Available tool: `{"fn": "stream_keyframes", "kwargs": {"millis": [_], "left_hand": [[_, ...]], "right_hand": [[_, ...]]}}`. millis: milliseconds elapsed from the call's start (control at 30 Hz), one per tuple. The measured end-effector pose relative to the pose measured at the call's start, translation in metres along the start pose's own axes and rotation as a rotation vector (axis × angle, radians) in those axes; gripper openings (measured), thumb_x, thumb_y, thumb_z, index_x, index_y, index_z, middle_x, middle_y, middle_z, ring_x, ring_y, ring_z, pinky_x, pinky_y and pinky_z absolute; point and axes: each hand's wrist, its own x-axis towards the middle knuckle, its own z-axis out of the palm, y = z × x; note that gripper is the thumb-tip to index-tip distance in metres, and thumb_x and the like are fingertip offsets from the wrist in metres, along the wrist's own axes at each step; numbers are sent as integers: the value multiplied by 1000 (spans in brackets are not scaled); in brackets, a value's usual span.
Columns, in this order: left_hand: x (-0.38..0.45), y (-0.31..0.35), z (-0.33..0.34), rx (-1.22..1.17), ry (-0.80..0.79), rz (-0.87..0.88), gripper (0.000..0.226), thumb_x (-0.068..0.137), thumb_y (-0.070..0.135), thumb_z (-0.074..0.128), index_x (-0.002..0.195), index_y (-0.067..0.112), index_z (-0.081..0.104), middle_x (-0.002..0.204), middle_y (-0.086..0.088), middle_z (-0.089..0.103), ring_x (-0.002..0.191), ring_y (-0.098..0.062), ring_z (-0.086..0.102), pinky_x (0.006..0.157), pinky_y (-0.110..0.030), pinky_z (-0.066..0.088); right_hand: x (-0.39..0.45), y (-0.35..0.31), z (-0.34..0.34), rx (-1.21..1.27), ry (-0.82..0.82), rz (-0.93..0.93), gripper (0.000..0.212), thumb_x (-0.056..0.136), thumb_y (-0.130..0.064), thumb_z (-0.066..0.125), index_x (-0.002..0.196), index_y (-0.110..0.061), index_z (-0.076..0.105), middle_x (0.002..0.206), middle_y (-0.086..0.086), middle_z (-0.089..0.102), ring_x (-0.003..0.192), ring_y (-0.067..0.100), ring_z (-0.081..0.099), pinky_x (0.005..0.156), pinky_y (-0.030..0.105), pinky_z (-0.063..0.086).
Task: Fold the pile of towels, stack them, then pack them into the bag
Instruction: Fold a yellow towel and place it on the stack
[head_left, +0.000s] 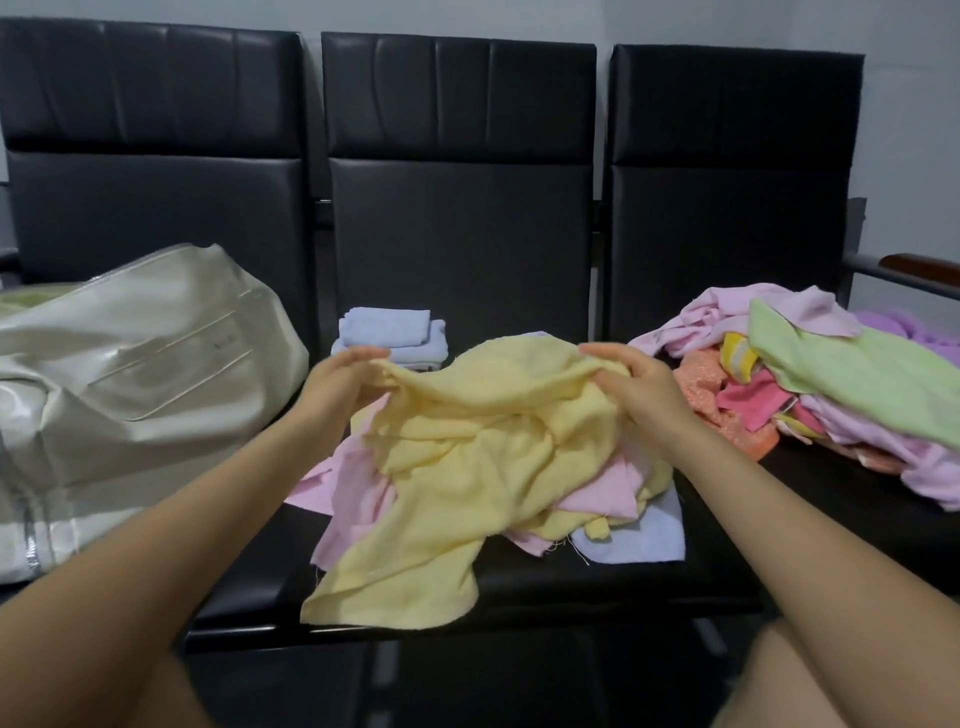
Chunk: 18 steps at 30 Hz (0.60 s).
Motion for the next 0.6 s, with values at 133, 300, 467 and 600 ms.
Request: {"fn": "stream_keyframes", "kwargs": {"millis": [133,300,467,600], "left_hand": [[23,6,-3,-216,74,-8,27,99,4,43,120,11,58,78,-3,51,59,-9,50,53,-19,47],[49,-17,-3,-107,106,-48,34,95,4,52,127,17,57,74,0,50,61,-10,45,59,-22,42],[53,-44,-3,180,35,-158,40,90,9,60,128,21,52,90,-7,56,72,-15,50,60,-29,47],[49,-54,-13,401,45,-251,44,79,31,73,115,8,62,87,-10,59,67,-19,50,64,-31,43]], "right_hand": [[26,2,-2,447,12,167,37,95,-3,51,127,-17,59,106,8,65,89,15,62,77,23,53],[54,24,0,760,120,342,47,95,-1,49,137,-21,44,122,14,58,112,28,59,99,42,48],[56,62,1,595,85,467,66,65,-14,75,126,-3,51,120,15,57,109,29,63,82,38,57],[26,31,1,560,121,488,48,78,-15,73,122,-3,58,114,16,66,95,23,67,69,32,56]]}}
